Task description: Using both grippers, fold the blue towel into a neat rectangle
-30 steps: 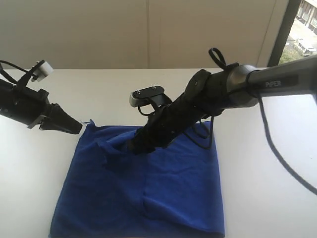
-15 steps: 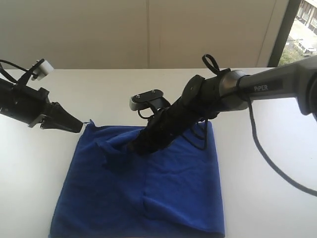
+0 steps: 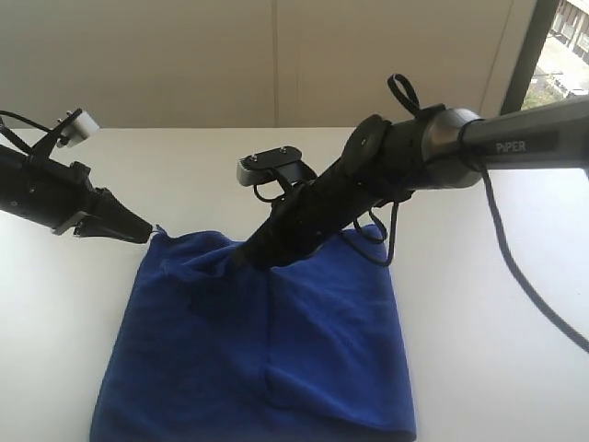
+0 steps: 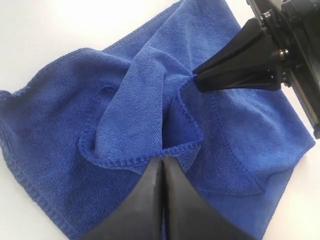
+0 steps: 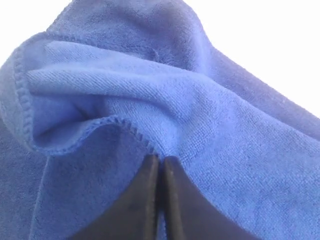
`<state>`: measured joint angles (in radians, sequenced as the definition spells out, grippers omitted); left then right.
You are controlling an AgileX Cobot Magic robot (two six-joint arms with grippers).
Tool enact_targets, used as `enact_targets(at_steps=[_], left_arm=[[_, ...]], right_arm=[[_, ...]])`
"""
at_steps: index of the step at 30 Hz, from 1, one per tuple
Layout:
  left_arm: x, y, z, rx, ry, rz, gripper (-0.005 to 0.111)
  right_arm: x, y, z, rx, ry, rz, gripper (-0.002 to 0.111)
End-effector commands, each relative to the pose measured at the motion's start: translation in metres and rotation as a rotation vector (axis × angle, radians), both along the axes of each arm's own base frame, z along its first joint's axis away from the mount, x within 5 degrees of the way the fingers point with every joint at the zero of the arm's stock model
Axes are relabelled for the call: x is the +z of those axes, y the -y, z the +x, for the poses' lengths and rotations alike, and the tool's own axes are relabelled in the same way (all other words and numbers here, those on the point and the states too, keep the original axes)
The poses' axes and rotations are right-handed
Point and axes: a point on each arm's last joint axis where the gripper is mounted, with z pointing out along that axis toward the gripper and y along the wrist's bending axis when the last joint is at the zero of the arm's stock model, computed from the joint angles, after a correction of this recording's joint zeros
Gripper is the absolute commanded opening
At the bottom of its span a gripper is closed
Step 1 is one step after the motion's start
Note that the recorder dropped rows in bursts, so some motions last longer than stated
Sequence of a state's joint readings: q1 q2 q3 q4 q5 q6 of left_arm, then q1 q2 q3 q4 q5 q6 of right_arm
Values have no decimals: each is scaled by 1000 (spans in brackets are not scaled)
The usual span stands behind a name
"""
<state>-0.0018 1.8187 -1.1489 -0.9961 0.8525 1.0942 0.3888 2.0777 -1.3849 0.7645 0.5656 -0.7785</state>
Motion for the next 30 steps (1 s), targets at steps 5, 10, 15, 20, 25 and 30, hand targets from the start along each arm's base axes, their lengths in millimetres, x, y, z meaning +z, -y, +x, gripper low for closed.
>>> enact_targets(at_steps=[5, 10, 15, 20, 25, 30], left_arm=[[4, 1, 0, 0, 7, -22, 0], [4, 1, 0, 0, 7, -22, 0], [4, 1, 0, 0, 7, -22, 0], [4, 1, 1, 1, 7, -21, 0], [4, 1, 1, 1, 7, -21, 0], [4, 1, 1, 1, 7, -21, 0]], right_arm=[[-4, 0, 0, -4, -13, -2, 9], [-5, 0, 0, -5, -20, 2, 37], [-5, 0, 0, -10, -26, 8, 41], [-5, -1, -1, -15, -37, 21, 40], [-5, -2, -2, -6, -51, 24, 28], [-5, -2, -3, 3, -56, 24, 21]])
